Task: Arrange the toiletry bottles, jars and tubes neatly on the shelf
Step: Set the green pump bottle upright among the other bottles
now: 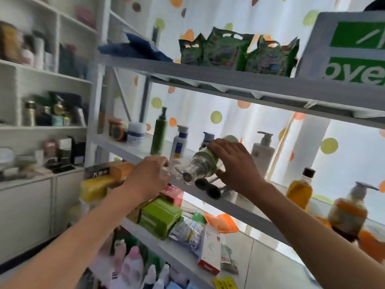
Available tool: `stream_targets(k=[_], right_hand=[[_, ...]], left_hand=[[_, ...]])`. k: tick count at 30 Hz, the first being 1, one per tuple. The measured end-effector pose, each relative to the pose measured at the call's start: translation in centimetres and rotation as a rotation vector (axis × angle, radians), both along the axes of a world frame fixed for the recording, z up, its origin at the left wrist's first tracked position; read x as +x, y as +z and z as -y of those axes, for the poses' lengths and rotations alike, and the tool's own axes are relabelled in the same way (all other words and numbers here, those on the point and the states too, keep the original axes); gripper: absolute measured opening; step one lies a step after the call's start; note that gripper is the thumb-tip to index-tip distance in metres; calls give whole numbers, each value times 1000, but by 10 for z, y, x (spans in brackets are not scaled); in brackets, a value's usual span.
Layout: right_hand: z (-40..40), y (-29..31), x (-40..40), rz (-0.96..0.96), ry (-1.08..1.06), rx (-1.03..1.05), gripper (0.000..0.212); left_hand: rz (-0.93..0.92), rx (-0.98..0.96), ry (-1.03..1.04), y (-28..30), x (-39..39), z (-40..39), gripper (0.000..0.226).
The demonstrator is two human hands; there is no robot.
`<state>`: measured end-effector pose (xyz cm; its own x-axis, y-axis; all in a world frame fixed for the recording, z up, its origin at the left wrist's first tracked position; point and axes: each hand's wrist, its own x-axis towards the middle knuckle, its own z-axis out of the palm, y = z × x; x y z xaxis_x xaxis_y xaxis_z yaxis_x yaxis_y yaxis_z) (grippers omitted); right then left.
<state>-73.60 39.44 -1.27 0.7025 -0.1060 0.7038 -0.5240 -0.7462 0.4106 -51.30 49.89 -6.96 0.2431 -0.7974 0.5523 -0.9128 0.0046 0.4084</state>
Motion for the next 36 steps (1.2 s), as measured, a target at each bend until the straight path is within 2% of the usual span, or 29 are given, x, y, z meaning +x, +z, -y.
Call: stream_targets(k=[5,10,13,16,21,27,32,36], right_hand=[[5,-14,87,-67,72,24,79],[27,-32,161,-150,138,37,81],[46,-43,196,-144,133,57,81],[69,-55,225,-115,116,69,79],[102,-62,263,-59,72,131,79],[127,-72,285,-94,-31,171,83],[143,-82,296,-98,-140,218,73],[159,-82,308,-84,-229,270,69]], left_hand=[[-12,70,82,-14,82,-1,19],[12,136,172,-15,159,20,32],[7,179,170,-16,198,42,29],[24,184,170,-16,227,70,36],[42,275,77,-17,263,116,41],[-26,307,-73,-33,298,163,48],[0,322,-161,-43,304,200,50],[89,347,-215,-51,308,229,51]])
